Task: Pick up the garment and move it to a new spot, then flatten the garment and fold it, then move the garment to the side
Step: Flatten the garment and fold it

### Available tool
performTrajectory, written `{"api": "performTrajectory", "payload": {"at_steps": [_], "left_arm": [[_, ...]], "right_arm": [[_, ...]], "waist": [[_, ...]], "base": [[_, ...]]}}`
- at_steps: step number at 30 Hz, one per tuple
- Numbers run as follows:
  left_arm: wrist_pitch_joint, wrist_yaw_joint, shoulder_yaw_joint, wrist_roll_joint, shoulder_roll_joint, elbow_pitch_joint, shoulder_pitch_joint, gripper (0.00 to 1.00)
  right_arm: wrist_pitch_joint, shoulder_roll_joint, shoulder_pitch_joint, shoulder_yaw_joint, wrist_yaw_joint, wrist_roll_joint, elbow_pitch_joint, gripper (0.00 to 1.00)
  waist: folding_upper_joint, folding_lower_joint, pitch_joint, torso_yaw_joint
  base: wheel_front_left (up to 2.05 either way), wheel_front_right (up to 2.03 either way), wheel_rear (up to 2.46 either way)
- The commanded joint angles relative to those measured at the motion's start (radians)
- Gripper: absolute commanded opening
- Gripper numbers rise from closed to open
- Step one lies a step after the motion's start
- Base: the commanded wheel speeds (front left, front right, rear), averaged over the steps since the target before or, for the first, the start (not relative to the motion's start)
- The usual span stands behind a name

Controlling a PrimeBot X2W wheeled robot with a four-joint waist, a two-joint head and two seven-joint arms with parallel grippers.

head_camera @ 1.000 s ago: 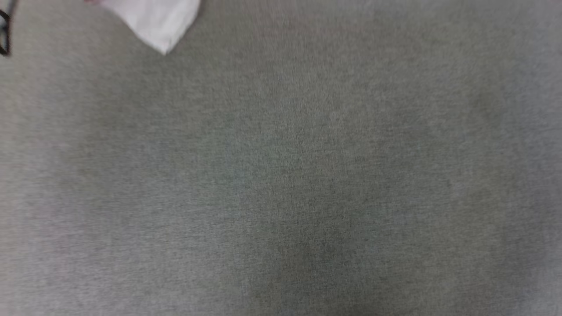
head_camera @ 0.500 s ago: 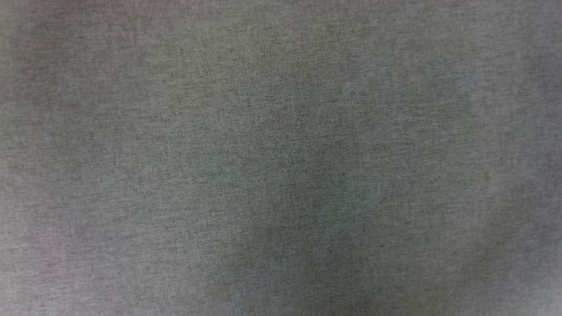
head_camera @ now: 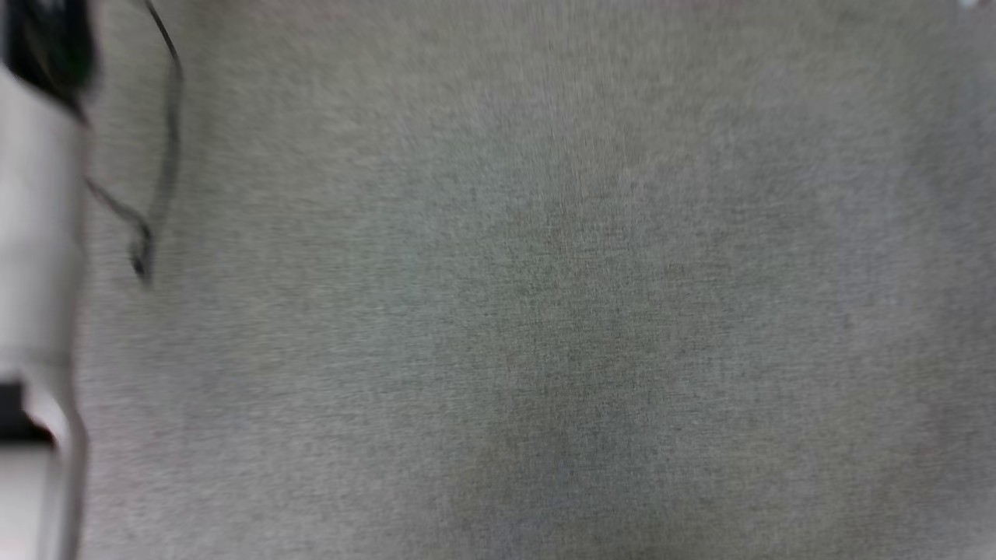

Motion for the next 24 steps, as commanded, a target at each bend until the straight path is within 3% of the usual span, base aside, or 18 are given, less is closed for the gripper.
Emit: {"api": "performTrajectory", "payload": {"at_steps": [1, 6, 13, 20, 24], "left_arm": [[-0.009, 0.001, 0.009, -0.010, -0.001, -0.009, 0.051, 0.00], [-0.031, 0.011, 0.031, -0.038, 0.006, -0.108, 0.337, 0.00], [-0.032, 0.092, 0.037, -0.044, 0.015, -0.343, 0.752, 0.00], [0.039, 0.196, 0.027, -0.060, 0.040, -0.587, 1.105, 0.00], [0.087, 0.252, 0.030, -0.078, 0.057, -0.714, 1.274, 0.00]], "right_arm": [[-0.004, -0.023, 0.045, 0.003, -0.001, 0.016, -0.007, 0.00], [0.008, -0.075, 0.276, 0.007, -0.002, 0.060, -0.047, 0.00], [0.063, -0.100, 0.611, -0.021, -0.002, 0.084, -0.156, 0.00], [0.129, -0.075, 0.959, -0.148, -0.002, 0.062, -0.289, 0.00], [0.170, -0.025, 1.153, -0.266, -0.002, 0.022, -0.390, 0.00]], "waist": [[0.0000, -0.0001, -0.077, 0.028], [0.0000, -0.0001, -0.201, 0.037], [0.0000, -0.0001, -0.336, 0.025], [0.0000, -0.0001, -0.445, 0.018], [0.0000, -0.0001, -0.497, 0.018]], "base": [[0.00, 0.00, 0.00], [0.00, 0.00, 0.00], [0.00, 0.00, 0.00], [0.00, 0.00, 0.00], [0.00, 0.00, 0.00]]}}
